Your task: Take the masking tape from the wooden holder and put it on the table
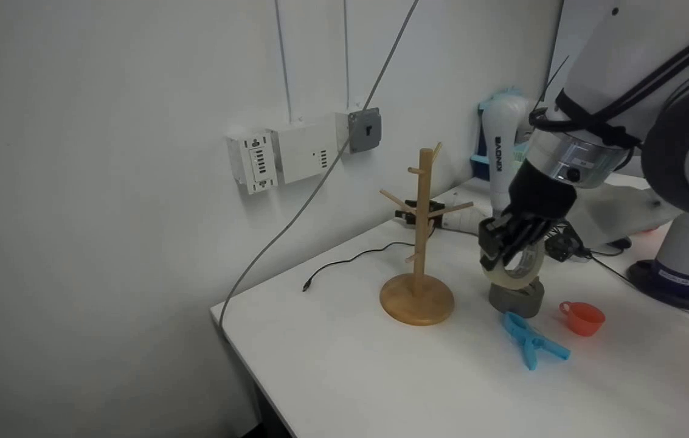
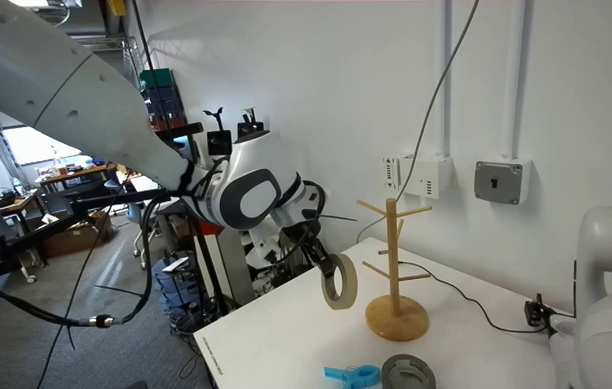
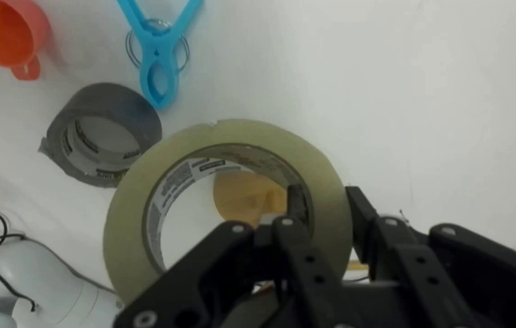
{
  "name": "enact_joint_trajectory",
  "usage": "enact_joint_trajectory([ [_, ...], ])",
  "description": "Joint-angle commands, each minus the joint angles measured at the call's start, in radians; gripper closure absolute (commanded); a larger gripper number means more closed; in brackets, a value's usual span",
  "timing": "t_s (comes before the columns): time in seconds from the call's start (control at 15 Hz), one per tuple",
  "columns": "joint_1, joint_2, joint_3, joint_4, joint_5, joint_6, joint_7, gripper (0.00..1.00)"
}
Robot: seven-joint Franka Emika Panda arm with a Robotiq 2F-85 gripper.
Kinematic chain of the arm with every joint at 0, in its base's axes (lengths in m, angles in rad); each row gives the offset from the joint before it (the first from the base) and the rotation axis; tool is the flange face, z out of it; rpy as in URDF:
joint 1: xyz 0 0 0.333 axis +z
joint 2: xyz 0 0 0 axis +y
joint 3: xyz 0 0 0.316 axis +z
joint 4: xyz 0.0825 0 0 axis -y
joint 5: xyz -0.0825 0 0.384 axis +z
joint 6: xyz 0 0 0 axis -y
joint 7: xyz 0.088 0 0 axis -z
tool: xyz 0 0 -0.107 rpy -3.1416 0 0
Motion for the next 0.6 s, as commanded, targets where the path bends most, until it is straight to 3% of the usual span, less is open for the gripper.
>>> enact_joint_trajectory([
  [0.0, -0.056, -0.011, 0.083, -0.016, 0.068, -0.084, -0.070, 0.93],
  [0.27, -0.064, 0.057, 0.118, 0.041, 0.070, -0.156, -0.085, 0.93],
  [0.53, -0.088, 0.152, 0.173, 0.136, 0.169, -0.217, -0.185, 0.93],
])
